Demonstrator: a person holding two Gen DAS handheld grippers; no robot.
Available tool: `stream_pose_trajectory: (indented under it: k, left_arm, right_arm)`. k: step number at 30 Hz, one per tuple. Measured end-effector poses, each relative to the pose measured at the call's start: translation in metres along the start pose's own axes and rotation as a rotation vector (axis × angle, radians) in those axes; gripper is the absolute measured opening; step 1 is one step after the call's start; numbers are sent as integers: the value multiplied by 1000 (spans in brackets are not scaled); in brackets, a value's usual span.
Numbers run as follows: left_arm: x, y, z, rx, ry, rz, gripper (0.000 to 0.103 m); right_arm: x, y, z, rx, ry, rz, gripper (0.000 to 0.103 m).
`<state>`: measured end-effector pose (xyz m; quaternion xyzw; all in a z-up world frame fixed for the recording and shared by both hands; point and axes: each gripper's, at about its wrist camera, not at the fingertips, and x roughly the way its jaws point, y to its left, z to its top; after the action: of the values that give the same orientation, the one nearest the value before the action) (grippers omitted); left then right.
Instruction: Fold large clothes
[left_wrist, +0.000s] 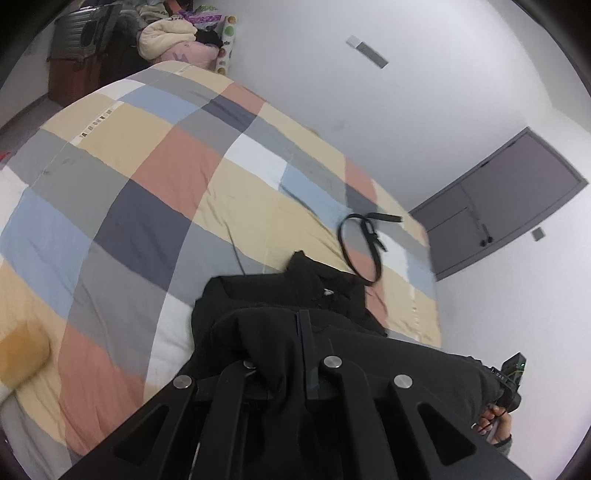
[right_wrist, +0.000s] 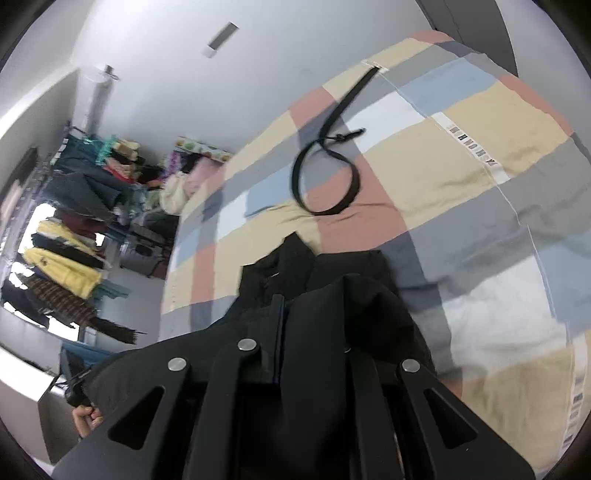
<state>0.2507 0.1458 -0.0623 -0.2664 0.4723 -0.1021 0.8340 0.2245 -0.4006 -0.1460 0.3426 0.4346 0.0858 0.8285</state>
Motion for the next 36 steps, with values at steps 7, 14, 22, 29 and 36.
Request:
stream_pose_trajectory:
  k: [7,14,22,29,36]
  left_arm:
    - [81,-4,34,52,40,135,6]
    - [157,21,43,26,126,151,6]
    - [171,37,40,-82,168,78,7]
    - [125,48,21,-216,177,-2,10]
    - [47,32,0,-134,90,-5,70]
  right_arm:
    - [69,-28,34,34,72,-63,11]
    - [126,-69,43,108,159,-26,11]
    - [136,-85,39,157,218,46,15]
    - [78,-79,22,147,175,100,60]
    - [7,-56,10,41,92,30,67]
